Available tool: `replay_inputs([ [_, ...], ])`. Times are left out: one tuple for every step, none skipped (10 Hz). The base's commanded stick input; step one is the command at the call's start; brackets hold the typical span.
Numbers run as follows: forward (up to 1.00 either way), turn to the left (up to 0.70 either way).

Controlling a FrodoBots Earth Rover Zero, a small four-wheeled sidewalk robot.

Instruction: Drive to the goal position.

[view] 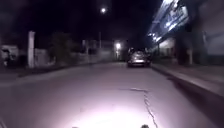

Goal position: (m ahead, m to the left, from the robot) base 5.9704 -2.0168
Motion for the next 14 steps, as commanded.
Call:
replay_inputs([
  [0.70,0.00],
  [0.70,0.00],
  [0.70,0.00],
  [0.70,0.00],
  [0.70,0.00],
  [0.70,0.00],
  [0.70,0.00],
  [0.70,0.00],
  [0.70,0.00],
  [0.70,0.00],
  [0.70,0.00],
  [0.70,0.00],
  [0.70,0.00],
  [0.70,0.00],
])
